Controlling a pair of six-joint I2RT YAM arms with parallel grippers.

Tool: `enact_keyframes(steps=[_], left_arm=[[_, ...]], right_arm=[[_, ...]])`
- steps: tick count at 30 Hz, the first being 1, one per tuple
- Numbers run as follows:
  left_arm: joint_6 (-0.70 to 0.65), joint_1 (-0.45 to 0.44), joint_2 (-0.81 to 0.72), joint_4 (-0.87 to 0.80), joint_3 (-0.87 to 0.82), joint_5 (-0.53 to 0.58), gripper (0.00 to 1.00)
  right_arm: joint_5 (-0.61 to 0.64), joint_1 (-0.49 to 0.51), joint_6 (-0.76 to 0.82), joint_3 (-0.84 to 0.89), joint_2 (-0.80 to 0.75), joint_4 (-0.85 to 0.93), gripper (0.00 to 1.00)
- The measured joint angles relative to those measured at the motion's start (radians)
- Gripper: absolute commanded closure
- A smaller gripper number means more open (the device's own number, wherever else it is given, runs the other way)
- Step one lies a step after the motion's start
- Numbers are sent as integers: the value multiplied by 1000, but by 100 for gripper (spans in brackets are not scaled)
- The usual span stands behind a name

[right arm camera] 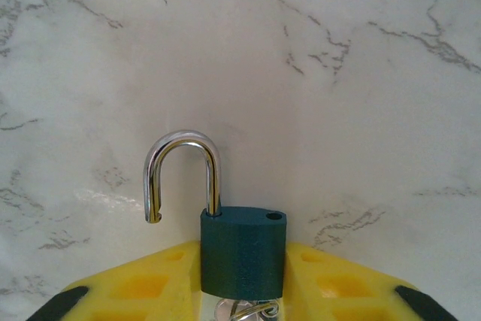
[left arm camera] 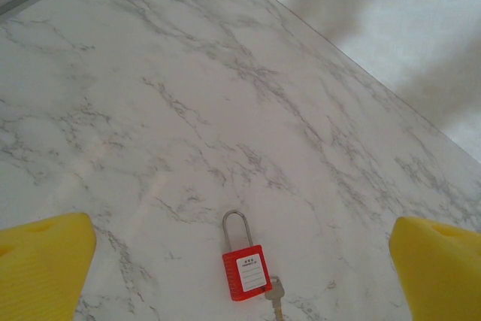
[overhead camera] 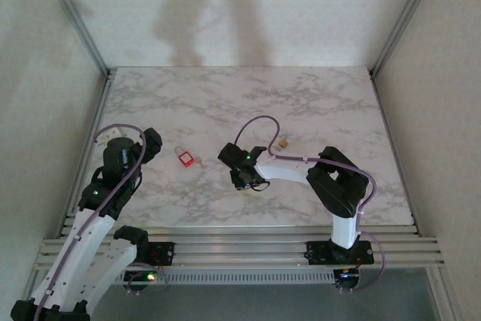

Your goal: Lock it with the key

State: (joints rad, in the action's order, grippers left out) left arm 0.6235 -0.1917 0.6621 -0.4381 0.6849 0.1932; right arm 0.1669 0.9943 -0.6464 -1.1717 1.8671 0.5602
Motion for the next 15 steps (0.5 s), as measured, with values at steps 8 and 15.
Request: enact_keyframes(steps=[8,15], left_arm=[[0,0,0,0,0,0,1],[0,0,0,0,0,0,0]], right_arm=[[-4,0,12,-6,2,7,76],[-12,0,27,-3,-3,4,74]])
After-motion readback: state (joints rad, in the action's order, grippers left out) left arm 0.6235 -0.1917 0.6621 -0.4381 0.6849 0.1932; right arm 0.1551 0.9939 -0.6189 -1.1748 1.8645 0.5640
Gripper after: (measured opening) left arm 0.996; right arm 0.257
